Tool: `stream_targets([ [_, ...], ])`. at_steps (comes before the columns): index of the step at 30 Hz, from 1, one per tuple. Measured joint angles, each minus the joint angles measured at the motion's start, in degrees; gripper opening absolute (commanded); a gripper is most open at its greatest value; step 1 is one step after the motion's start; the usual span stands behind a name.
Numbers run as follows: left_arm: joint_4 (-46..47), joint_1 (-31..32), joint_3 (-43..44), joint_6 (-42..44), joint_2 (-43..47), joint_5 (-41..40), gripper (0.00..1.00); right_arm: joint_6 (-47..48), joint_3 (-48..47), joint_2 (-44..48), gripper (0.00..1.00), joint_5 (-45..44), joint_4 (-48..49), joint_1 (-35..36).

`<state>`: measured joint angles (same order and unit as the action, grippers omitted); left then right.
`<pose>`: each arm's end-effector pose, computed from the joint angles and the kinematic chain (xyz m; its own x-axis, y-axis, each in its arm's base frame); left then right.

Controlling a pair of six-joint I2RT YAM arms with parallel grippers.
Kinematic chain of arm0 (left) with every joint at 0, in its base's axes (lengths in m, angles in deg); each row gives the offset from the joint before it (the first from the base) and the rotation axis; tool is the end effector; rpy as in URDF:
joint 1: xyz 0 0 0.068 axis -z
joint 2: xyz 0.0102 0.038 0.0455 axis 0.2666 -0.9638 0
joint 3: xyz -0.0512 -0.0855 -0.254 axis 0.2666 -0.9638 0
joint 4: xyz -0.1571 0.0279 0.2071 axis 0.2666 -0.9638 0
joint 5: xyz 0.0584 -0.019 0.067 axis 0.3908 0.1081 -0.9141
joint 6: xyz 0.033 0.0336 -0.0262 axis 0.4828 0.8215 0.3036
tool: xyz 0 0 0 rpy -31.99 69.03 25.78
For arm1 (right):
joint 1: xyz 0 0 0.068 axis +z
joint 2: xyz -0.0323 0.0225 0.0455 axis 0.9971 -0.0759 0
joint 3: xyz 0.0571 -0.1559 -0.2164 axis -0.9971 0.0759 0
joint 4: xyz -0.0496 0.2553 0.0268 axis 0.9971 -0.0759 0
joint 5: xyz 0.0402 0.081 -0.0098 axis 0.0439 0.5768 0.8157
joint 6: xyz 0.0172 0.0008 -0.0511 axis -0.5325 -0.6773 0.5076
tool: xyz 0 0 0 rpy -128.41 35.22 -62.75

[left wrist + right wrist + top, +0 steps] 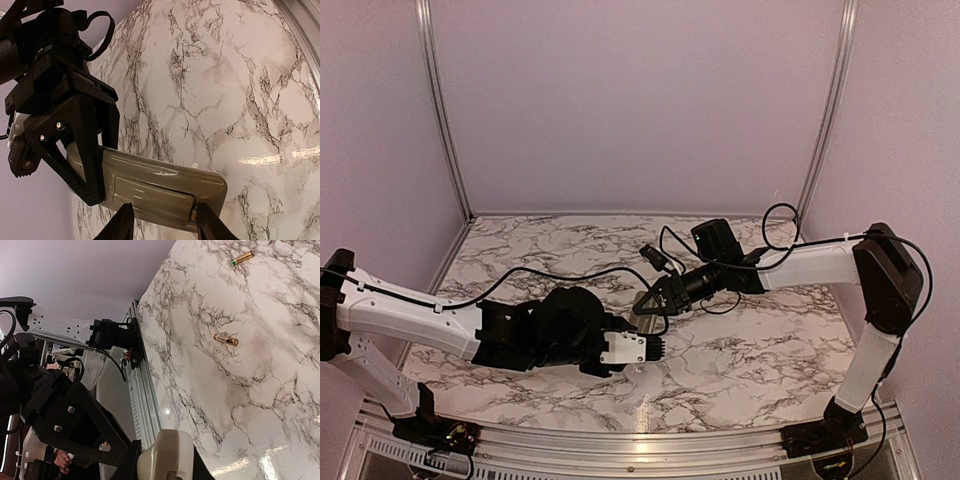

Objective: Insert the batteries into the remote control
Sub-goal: Remove the battery cover from the remote control.

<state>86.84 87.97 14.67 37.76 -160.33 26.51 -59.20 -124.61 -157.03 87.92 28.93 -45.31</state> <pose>0.1071 -0.3091 0.2252 0.4546 0.7354 -0.5025 0.7468 -0.0073 0.6650 0.2642 0.2646 0.2021 -0.8345 -0.3734 -0.4051 -0.4895 0.1651 0.8562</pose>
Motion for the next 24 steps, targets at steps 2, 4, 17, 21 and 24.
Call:
stream_targets([
  [2,0.0,0.0,0.0,0.0,0.4,0.0,0.44,0.0,0.0,0.0,0.00,-0.2,0.0,-0.1],
  [4,0.0,0.0,-0.1,0.0,0.8,0.0,0.44,-0.1,0.0,0.0,0.00,-0.5,0.0,-0.2],
  [17,2.9,-0.1,-0.3,-0.1,2.6,-1.7,0.45,-2.6,0.4,0.2,0.00,-0.8,0.7,-3.0],
  [21,3.6,-0.1,-0.3,-0.1,0.3,-3.3,0.45,-4.9,1.6,0.3,0.00,-0.7,2.8,-4.2],
  [24,4.3,-0.1,-0.3,-0.2,-2.1,-4.8,0.45,-6.1,2.0,0.3,0.00,-0.8,4.1,-4.9],
])
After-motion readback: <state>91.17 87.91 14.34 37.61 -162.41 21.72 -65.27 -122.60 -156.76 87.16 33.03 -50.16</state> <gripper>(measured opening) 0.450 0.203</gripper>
